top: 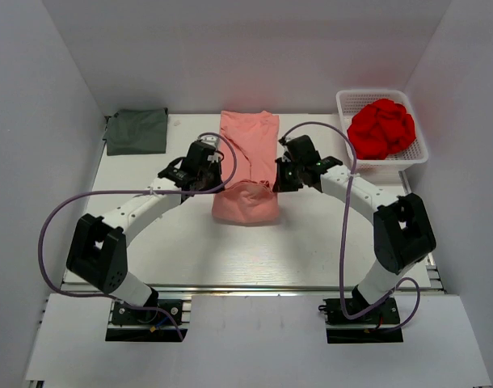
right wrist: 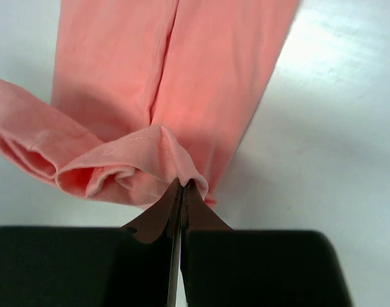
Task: Fold and stack the t-shirts
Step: Fold the folded rectangular tshirt in 1/3 of the way
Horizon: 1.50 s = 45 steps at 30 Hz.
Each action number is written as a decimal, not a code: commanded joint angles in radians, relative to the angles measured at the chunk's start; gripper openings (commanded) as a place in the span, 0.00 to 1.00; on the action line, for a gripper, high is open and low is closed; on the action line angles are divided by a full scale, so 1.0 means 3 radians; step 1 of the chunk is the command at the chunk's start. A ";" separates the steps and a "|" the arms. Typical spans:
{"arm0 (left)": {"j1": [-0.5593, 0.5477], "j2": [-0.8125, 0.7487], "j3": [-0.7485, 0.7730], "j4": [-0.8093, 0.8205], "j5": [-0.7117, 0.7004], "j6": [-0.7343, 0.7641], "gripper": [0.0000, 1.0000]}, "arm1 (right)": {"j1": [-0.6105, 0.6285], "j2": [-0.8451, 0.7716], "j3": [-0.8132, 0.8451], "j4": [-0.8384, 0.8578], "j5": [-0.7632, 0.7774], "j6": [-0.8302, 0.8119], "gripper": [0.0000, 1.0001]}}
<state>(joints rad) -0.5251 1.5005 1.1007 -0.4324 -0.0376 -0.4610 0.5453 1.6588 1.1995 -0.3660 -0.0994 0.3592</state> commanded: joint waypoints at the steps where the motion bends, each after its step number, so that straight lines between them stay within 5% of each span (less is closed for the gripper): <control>1: 0.0119 0.0187 0.0364 0.0056 -0.0166 0.0151 0.00 | -0.0094 0.0079 0.0322 -0.0027 0.0147 -0.0144 0.00; 10: 0.0385 0.0745 0.0897 0.0147 -0.0018 0.0294 0.00 | -0.0299 0.0488 0.0879 0.0008 0.0249 -0.0272 0.00; 36: 0.0743 0.1799 0.1848 0.0296 0.0416 0.0483 0.00 | -0.0703 0.1705 0.1952 0.0468 -0.0696 -0.0497 0.00; 38: 0.0773 0.1901 0.1939 0.0296 0.0452 0.0519 0.17 | -0.0729 0.1792 0.2019 0.0529 -0.0742 -0.0476 0.04; 39: 0.0774 0.1942 0.1986 0.0296 0.0452 0.0519 0.56 | -0.0749 0.1864 0.2065 0.0550 -0.0803 -0.0476 0.19; 41: 0.0804 0.2013 0.2154 0.0265 0.0493 0.0570 0.90 | -0.0780 0.1910 0.2173 0.0555 -0.0845 -0.0461 0.44; 42: 0.0835 0.2054 0.2205 0.0265 0.0524 0.0616 1.00 | -0.0790 0.1961 0.2269 0.0550 -0.0911 -0.0466 0.65; 45: 0.0866 0.2055 0.2364 0.0235 0.0565 0.0693 1.00 | -0.0826 0.1931 0.2418 0.0555 -0.0988 -0.0486 0.85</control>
<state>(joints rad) -0.2825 2.1479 1.7359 -0.3672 0.0986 -0.2886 0.3130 2.2604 1.8454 -0.2550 -0.3367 0.2253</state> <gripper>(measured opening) 0.994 0.812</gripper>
